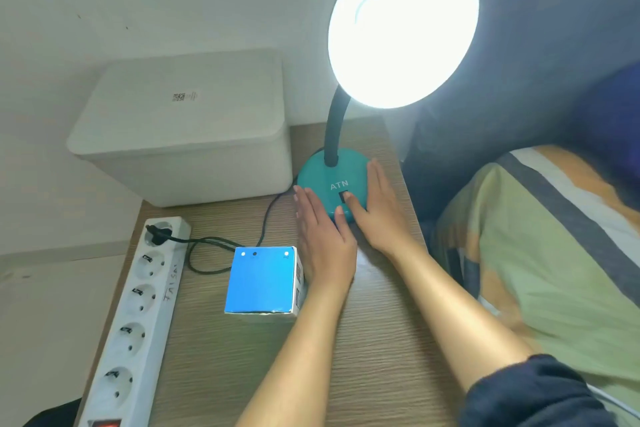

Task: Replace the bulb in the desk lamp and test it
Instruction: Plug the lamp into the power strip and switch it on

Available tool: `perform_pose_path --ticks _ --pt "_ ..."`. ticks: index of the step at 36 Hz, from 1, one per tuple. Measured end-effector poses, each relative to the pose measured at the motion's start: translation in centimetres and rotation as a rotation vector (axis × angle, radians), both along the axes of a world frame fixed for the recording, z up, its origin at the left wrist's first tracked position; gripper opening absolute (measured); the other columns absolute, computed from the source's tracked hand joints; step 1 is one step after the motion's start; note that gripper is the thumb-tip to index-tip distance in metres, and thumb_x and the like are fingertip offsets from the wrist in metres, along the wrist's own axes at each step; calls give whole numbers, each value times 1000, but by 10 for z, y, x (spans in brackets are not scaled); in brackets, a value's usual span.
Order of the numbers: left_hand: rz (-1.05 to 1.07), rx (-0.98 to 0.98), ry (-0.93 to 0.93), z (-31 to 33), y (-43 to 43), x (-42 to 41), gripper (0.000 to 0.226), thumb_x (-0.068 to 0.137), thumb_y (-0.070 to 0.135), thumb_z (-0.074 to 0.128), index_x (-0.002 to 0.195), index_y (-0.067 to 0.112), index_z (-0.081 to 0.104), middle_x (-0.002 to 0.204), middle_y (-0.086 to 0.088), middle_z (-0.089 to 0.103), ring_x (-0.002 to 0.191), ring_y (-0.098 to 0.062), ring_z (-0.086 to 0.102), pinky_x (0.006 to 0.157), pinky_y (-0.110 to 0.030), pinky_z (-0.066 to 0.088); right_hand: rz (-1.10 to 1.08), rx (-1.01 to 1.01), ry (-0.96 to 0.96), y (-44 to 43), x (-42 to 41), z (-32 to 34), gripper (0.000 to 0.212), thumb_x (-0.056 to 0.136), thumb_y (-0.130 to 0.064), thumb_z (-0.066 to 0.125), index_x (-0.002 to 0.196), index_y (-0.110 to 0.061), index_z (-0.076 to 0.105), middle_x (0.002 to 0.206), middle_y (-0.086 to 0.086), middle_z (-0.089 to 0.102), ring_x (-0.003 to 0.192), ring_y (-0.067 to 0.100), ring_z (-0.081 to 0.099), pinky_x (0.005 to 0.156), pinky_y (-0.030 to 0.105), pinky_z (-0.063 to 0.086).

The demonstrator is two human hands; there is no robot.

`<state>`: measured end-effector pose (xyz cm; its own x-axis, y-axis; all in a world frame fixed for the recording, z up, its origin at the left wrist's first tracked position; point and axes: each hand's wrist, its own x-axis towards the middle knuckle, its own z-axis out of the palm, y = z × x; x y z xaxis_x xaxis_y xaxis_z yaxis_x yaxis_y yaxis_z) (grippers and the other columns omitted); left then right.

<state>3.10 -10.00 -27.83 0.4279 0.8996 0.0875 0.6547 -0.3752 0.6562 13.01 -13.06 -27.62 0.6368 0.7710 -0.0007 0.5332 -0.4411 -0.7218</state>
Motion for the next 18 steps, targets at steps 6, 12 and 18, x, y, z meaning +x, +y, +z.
perform_pose_path --ticks 6,12,18 --pt "-12 -5 -11 0 -2 -2 61 100 35 26 148 7 1 158 -6 -8 145 -16 -5 113 -23 0 -1 8 -6 0 -1 0 71 92 -50 38 148 -25 2 159 -7 3 145 15 9 118 40 17" --pt "-15 -29 -12 1 -2 -2 61 100 35 26 148 8 0 158 -6 -8 145 -16 -5 117 -28 3 -31 -1 -47 0 -3 -3 72 91 -55 34 148 -26 -1 159 -8 2 145 13 7 115 39 18" --pt "-12 -27 -8 1 -2 -2 62 100 37 26 148 8 0 158 -6 -7 145 -16 -5 118 -29 4 -52 9 -46 1 -4 -1 73 90 -55 38 148 -26 3 158 -8 6 145 14 13 114 40 23"
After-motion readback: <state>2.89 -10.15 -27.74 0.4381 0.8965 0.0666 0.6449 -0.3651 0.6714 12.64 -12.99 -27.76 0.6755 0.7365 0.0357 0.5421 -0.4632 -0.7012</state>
